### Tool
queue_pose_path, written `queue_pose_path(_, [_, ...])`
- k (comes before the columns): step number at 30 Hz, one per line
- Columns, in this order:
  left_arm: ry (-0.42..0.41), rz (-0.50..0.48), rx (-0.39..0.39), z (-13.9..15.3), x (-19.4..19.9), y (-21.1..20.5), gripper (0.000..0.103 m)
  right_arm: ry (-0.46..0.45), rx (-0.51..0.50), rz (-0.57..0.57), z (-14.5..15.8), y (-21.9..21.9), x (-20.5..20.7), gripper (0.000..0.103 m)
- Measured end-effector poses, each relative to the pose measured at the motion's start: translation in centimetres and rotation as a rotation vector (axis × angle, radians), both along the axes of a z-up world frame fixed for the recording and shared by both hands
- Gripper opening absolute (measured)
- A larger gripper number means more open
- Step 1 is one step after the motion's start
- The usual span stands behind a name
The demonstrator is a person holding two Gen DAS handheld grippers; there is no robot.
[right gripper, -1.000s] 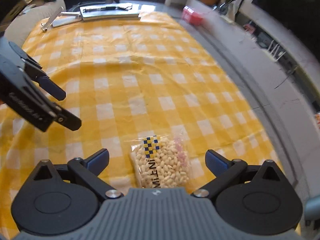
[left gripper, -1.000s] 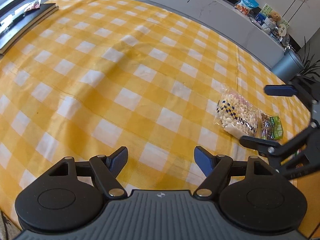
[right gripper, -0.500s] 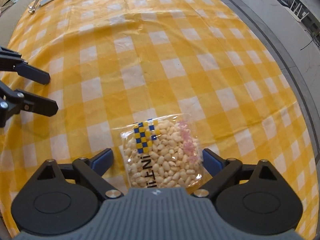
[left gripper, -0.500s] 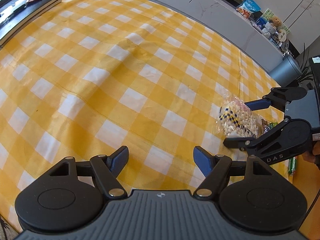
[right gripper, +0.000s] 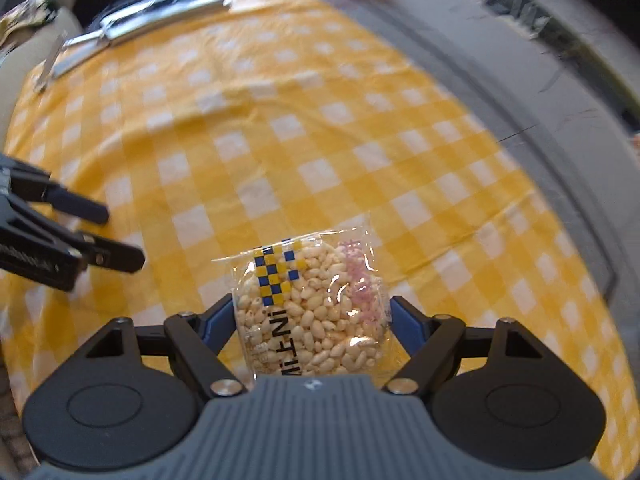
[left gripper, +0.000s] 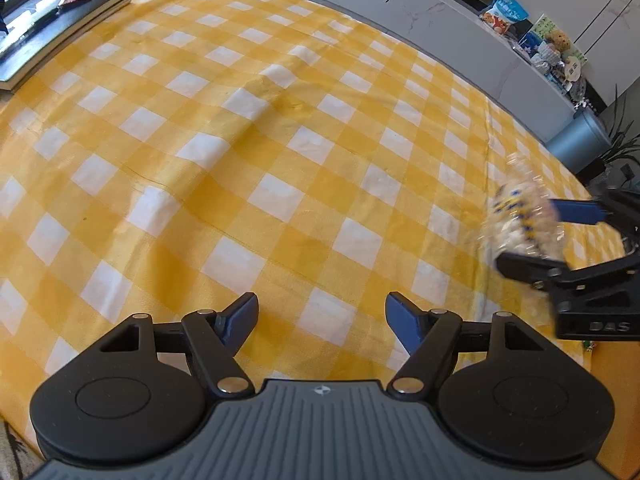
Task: Organize snacks
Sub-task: 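Grasp the clear MILANI peanut bag with the right gripper and lift it, then grasp the green-labelled snack pack with the left gripper while the right holds the peanut bag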
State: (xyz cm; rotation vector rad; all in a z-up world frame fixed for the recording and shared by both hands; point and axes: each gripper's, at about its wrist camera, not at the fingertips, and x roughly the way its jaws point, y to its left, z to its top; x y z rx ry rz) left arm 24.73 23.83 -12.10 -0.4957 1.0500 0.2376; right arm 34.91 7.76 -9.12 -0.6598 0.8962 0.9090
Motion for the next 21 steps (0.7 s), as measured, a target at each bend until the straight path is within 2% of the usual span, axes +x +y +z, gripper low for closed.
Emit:
queue_pose_path(9, [-0.048,-0.039,0.011,2.2,-0.5,-1.5,0.084,-0.149,0.199,-0.223,5.1,-4.8,-4.1,0.079])
queue_pose_path(11, [-0.061,-0.048,0.043,3.2,-0.6,-2.3,0.084,-0.244,0.197,-0.274,5.6,-5.9,-5.3,0.079])
queue_pose_path(13, [-0.083,-0.07,0.076,4.2,-0.7,-3.3,0.084,-0.294,0.171,-0.332,5.6,-7.1,-6.0,0.079])
queue_pose_path(16, [-0.123,-0.145,0.133,5.7,-1.0,-5.7,0.084,-0.254,0.251,-0.424,6.0,-10.2,-6.4,0.079])
queue_pose_path(21, [-0.165,-0.276,0.22,7.5,-0.9,-10.6,0.086,-0.228,0.378,-0.654,6.7,-16.3,-7.1,0.079])
